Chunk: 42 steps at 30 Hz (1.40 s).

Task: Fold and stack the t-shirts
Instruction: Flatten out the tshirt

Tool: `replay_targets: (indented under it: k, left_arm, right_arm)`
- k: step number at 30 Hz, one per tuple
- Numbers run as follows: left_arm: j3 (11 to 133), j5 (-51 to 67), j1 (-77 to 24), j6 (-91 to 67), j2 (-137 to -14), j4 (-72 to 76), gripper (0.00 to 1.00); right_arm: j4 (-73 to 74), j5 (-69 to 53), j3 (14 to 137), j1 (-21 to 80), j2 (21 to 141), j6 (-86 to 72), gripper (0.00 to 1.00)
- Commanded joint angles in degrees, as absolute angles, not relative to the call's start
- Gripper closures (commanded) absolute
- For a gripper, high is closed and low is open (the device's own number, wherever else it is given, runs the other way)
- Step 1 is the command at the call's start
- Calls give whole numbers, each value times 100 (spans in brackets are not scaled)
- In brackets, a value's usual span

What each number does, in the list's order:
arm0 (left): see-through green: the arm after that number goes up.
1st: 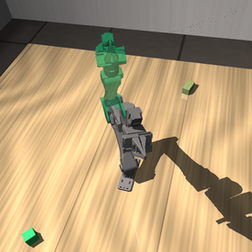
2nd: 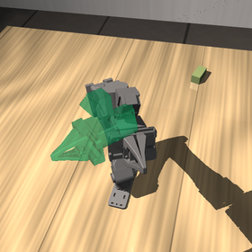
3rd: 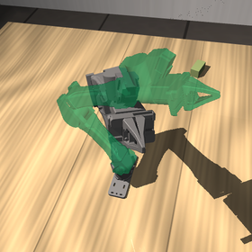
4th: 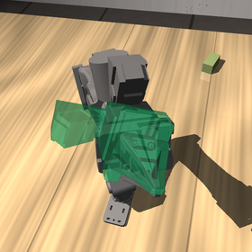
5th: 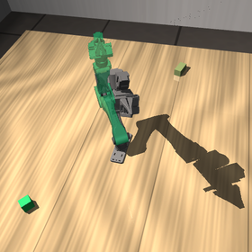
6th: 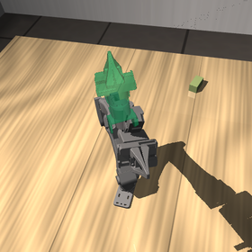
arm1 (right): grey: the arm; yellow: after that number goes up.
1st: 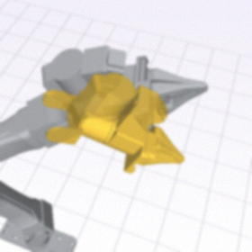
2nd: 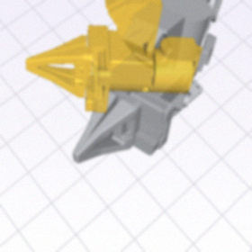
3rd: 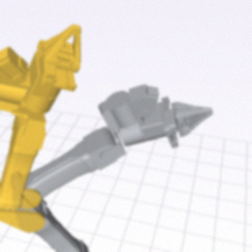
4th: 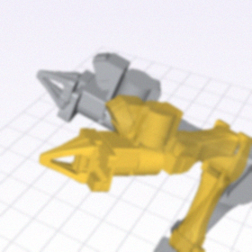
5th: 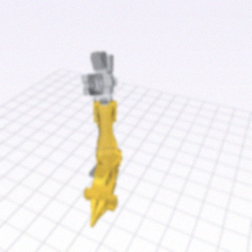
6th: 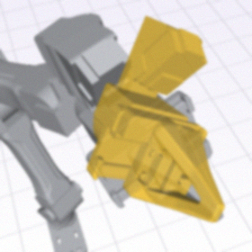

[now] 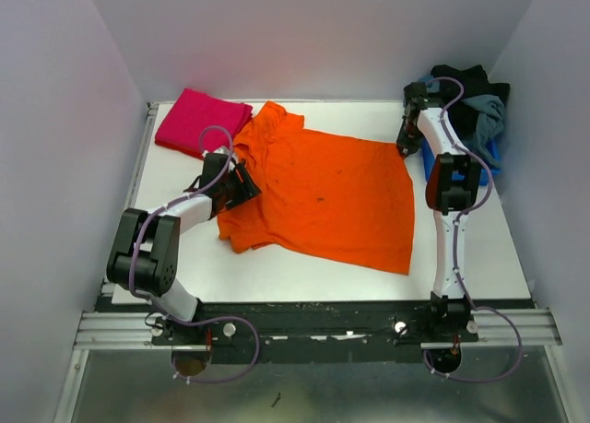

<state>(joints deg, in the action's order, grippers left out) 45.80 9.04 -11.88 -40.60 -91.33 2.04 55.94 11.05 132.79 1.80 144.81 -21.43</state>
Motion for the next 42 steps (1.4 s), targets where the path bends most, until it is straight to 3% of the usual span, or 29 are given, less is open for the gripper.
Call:
replay_targets:
  k: [1, 3, 6, 11, 18, 26, 27, 28, 29, 31, 36, 42]
  left_arm:
    - [4614, 1072, -1090, -4034, -9123, 246, 29]
    - [4579, 1081, -1064, -4017, -9123, 255, 29]
    - [4579, 1142, -1037, -4025, -9176, 273, 29]
    - [4562, 1125, -1002, -4034, -9228, 299, 29]
    - [4588, 1099, -1002, -4025, -9316, 290, 29]
    - [4614, 1063, -1002, -3938, -9387, 316, 29]
    - [4588, 1098, -1002, -3946, -9404, 351, 29]
    - [4553, 1133, -1002, -3964, -9378, 395, 29]
    - [4509, 1160, -1002, -3981, -9343, 456, 29]
    - [4369, 1169, -1002, -3999, -9133, 623, 28]
    - [4044, 801, -1028, -3885, -8264, 738, 27]
    - [3736, 46, -1081, -3823, -7235, 231, 26]
  right_arm:
    - [6037, 1063, 13526, 149, 14677, -2074, 73]
    - [6283, 1116, 13780, 150, 14844, -2039, 76]
    - [6486, 1414, 13852, 158, 14924, -1943, 99]
    - [5758, 2196, 12868, 176, 14266, -1767, 99]
    - [4942, 3005, 12666, 255, 13739, -1188, 99]
    - [3665, 2909, 12286, 325, 13402, -502, 99]
    - [3717, 2909, 12479, 325, 13508, -431, 96]
    - [3918, 2970, 12794, 334, 13657, -483, 74]
    - [4233, 2997, 13084, 343, 13754, -570, 61]
    - [4342, 2839, 13141, 351, 13572, -720, 60]
    - [3226, 2286, 11112, 492, 12009, -895, 56]
    - [2946, 1468, 8742, 904, 10085, -1792, 62]
